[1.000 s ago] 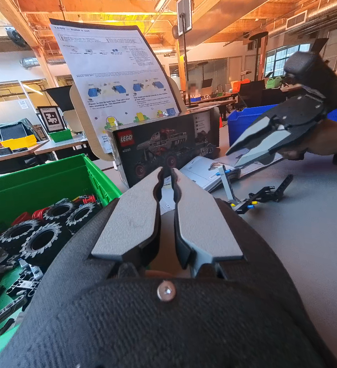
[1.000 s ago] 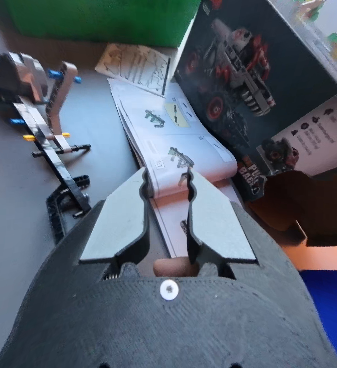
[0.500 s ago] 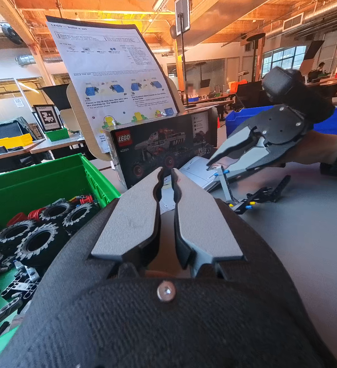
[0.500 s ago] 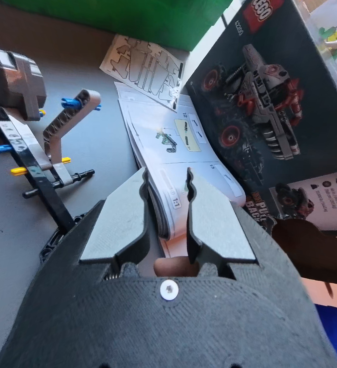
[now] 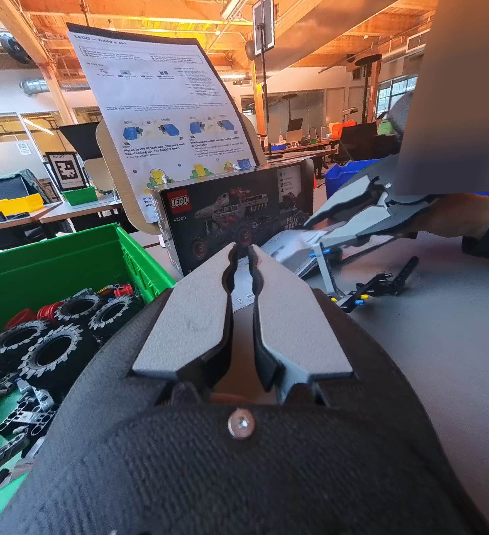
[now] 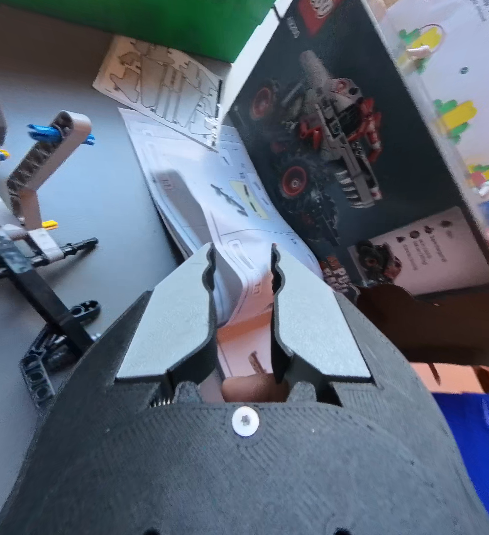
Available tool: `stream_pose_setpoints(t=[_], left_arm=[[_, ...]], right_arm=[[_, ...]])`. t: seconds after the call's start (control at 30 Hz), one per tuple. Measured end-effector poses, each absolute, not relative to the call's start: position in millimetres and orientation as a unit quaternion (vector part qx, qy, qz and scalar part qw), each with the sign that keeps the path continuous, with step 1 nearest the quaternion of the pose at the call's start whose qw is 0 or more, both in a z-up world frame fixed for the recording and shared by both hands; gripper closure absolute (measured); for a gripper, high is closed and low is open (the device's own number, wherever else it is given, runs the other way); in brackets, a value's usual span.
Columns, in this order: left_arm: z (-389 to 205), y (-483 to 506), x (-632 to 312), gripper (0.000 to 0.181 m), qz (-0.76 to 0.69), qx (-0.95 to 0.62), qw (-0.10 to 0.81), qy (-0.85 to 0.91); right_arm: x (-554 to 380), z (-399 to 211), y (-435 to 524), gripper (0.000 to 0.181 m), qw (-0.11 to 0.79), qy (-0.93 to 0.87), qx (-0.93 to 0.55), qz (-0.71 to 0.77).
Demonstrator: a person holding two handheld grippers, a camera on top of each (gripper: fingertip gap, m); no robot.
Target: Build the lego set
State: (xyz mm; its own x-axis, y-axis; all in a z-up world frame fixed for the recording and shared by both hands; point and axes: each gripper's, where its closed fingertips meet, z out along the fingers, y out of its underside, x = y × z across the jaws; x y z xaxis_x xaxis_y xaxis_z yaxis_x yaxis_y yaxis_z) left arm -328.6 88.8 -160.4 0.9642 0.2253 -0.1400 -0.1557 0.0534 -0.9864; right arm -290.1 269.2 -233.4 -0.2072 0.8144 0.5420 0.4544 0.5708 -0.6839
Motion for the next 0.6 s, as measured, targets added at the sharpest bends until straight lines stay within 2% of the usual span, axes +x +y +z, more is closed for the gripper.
stream_pose_setpoints(t=[0.03,0.23,0.4,0.6], left_arm=[[-160,89,-329,0.177,0.131,-0.675,0.726,-0.026],[-159,87,-329,0.178,0.132,-0.669,0.731,-0.027],[-157,84,-329,0.178,0.132,-0.663,0.737,-0.031],[-156,83,-329,0.179,0.132,-0.66,0.739,-0.03]], right_arm=[[-288,-229,275,0.146,0.48,-0.745,-0.425,0.184],[-265,-206,310,0.145,0.537,-0.697,-0.452,0.149],[-245,-213,340,0.146,0.506,-0.669,-0.522,0.152],[-226,-214,361,0.136,0.499,-0.641,-0.563,0.154]])
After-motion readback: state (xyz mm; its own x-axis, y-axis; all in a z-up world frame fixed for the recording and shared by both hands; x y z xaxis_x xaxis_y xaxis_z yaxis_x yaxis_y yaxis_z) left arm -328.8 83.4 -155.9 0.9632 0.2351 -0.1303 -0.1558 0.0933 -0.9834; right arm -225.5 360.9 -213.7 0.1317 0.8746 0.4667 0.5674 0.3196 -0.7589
